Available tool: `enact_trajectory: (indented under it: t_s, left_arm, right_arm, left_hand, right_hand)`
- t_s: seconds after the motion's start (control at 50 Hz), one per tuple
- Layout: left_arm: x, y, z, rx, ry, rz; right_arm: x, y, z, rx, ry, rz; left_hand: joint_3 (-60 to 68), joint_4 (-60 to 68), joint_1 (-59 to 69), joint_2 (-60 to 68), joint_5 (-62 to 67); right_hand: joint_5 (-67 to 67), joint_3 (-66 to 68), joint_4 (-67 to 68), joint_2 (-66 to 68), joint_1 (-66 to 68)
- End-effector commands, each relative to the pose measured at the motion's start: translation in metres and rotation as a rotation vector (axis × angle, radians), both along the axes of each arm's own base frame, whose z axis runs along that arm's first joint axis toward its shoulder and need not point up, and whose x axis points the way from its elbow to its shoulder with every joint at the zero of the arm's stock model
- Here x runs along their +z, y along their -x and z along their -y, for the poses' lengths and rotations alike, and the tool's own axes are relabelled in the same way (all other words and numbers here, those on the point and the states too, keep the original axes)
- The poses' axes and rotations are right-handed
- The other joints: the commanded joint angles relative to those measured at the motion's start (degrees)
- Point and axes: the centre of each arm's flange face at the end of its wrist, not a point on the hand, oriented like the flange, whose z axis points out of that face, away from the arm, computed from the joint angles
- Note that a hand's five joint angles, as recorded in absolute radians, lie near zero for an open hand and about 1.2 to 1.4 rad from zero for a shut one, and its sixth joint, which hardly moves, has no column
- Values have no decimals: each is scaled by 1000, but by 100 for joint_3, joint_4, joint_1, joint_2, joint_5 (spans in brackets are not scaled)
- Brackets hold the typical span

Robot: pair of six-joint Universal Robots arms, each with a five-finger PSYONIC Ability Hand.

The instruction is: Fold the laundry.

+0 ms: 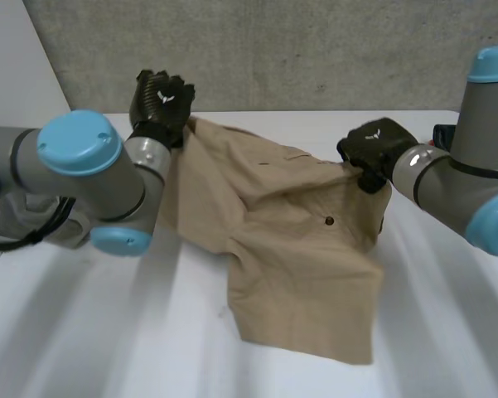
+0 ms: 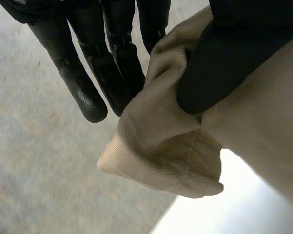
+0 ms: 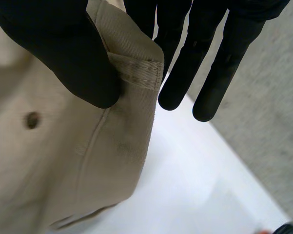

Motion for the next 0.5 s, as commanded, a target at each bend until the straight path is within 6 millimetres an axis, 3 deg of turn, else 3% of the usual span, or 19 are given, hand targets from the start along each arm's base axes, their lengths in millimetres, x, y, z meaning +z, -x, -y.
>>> enact_trajectory:
  t_s: [0.02, 0.1, 0.16, 0.2, 0.24, 0.26, 0.3, 0.32, 0.38, 0.42, 0.46, 0.5]
  left_arm:
    - [-23, 22, 27, -117, 32, 10]
    - [-39, 25, 42, -138, 37, 16]
    - [-47, 30, 50, -144, 51, 8]
    - [-52, 32, 55, -148, 49, -7]
    - [-53, 33, 54, -153, 43, -21]
    - [-55, 34, 53, -156, 30, -34]
    - [-57, 36, 50, -158, 15, -40]
    - [-59, 37, 47, -162, 3, -40]
    - [-44, 39, 31, -172, -8, -41]
    - [-16, 32, 16, -151, 2, -57]
    - [-3, 24, 5, -128, -3, -63]
    - [13, 16, -15, -111, -14, -71]
  right_arm:
    - [-16, 1, -21, -81, -227, 190]
    - [-24, -2, -13, -138, -279, 315]
    - [-34, -10, 5, -146, -229, 395]
    - [-33, -14, 20, -148, -149, 429]
    - [-32, -16, 28, -154, -110, 434]
    - [-31, -16, 33, -164, -80, 421]
    - [-30, -15, 38, -168, -48, 387]
    - [-28, -14, 39, -164, -19, 349]
    - [-24, -10, 40, -165, 11, 307]
    - [-25, -8, 37, -155, 16, 269]
    - [-23, -6, 34, -149, 25, 247]
    - [-9, -1, 21, -133, 44, 224]
  left_hand:
    - [1194, 1127, 1382, 1163, 1407]
    - [1194, 1127, 1382, 1163, 1407]
    - [1194, 1127, 1382, 1163, 1407]
    - [1146, 1079, 1334, 1115, 1359]
    - [-1263, -1330, -1075, -1294, -1050]
    - [-4057, -4124, -3869, -4088, -3845]
    - [-5795, -5862, -5607, -5826, -5582]
    - [-5806, -5873, -5618, -5837, -5593]
    - [-5784, -5852, -5597, -5815, -5572]
    - [-5784, -5852, -5597, -5815, -5572]
    - [-5784, -5852, -5597, -5815, -5572]
    - [-5751, -5818, -5563, -5782, -5538]
  right_hand:
    - [1555, 1215, 1164, 1237, 1507]
    - [1555, 1215, 1164, 1237, 1507]
    - [1555, 1215, 1164, 1237, 1507]
    - [-98, -438, -489, -416, -146]
    - [-2863, -3203, -3254, -3181, -2911]
    - [-5445, -5785, -5836, -5763, -5493]
    - [-5445, -5785, -5836, -5763, -5493]
    - [-5445, -5785, -5836, -5763, -5493]
    - [-5445, -5785, -5836, -5763, -5493]
    - [-5445, -5785, -5836, -5763, -5493]
    - [-5445, -5785, -5836, -5763, -5493]
    - [-5445, -5785, -5836, -5763, -5493]
